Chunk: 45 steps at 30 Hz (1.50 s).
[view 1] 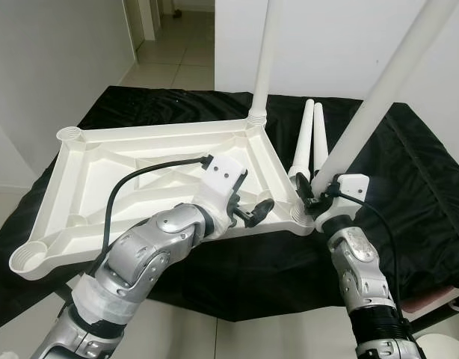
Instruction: Building children table
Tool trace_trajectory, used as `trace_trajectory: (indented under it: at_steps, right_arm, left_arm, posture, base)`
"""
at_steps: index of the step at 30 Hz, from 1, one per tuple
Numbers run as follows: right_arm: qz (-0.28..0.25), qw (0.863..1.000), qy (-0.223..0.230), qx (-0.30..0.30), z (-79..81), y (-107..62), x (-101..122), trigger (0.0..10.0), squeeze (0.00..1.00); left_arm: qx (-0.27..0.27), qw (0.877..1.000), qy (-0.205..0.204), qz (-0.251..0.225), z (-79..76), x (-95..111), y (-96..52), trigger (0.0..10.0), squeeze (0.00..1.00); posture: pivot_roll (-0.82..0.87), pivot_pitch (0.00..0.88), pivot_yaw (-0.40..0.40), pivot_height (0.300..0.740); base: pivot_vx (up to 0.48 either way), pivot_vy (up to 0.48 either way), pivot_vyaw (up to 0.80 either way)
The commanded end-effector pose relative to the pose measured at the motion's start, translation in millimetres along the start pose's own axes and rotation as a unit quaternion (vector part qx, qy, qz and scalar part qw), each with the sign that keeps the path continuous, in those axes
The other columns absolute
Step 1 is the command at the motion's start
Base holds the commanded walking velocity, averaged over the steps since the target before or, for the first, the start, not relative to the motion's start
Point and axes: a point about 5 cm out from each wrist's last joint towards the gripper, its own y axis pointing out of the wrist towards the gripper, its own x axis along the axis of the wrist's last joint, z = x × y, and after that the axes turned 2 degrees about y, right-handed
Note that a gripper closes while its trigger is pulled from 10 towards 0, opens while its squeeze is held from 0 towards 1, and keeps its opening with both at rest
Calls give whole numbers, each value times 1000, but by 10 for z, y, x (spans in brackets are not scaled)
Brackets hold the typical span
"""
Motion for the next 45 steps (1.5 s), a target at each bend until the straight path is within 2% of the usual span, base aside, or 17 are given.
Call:
trace_trajectory:
  at_steps: [1,6,10,12,14,15,17,19,20,23,29,34,38,45]
  right_arm:
    - [82,996,24,-7,15,-92,-320,10000,0]
    - [100,993,68,-11,13,-65,-334,10000,0]
    - [113,991,69,-4,16,-39,-328,10000,0]
    - [113,993,24,17,32,-22,-307,10000,0]
    - [113,993,24,17,32,-22,-307,10000,0]
    - [112,993,-8,27,42,-24,-307,10000,0]
    - [112,993,-8,27,42,-24,-307,10000,0]
    - [102,990,-79,52,75,-46,-321,10000,0]
    - [101,988,-101,60,89,-59,-332,10000,0]
    - [97,986,-114,68,110,-80,-345,10000,0]
    - [91,986,-116,76,134,-107,-351,10000,0]
    - [58,989,-113,79,150,-174,-328,10000,0]
    - [69,993,-71,66,126,-190,-384,10000,0]
    - [95,993,-39,53,124,-149,-444,10000,0]
  left_arm:
    - [-107,994,15,-4,-139,58,-12,10000,0]
    - [-106,994,15,-5,-140,63,-12,10000,0]
    - [-106,994,15,-6,-140,65,-8,10000,0]
    - [-106,994,16,-6,-139,66,-4,10000,0]
    - [-106,994,16,-6,-139,66,-4,10000,0]
    - [-105,994,16,-7,-137,69,-3,10000,0]
    - [-105,994,16,-7,-137,69,-3,10000,0]
    - [-104,994,17,-8,-129,77,-3,10000,0]
    - [-103,994,17,-9,-126,81,-4,10000,0]
    - [-102,995,17,-9,-122,83,-4,10000,0]
    - [-101,995,18,-10,-116,86,-5,10000,0]
    - [-98,995,19,-11,-94,97,-5,10000,0]
    - [-99,995,21,-11,-84,108,-3,10000,0]
    - [-99,995,23,-11,-84,111,-5,10000,0]
  posture:
    - [14,27,23,740]
    - [15,23,20,740]
    - [14,17,19,740]
    - [13,13,17,740]
    - [13,13,17,740]
    - [13,12,16,740]
    - [13,12,16,740]
    - [15,8,14,740]
    - [15,8,14,740]
    - [15,6,13,740]
    - [14,5,14,740]
    - [11,4,22,740]
    - [11,2,26,740]
    - [15,0,24,740]
  base:
    - [0,0,0]
    - [0,0,0]
    - [0,0,0]
    - [0,0,0]
    - [0,0,0]
    - [0,0,0]
    - [0,0,0]
    - [0,0,0]
    - [0,0,0]
    - [0,0,0]
    - [0,0,0]
    - [0,0,0]
    - [0,0,0]
    - [0,0,0]
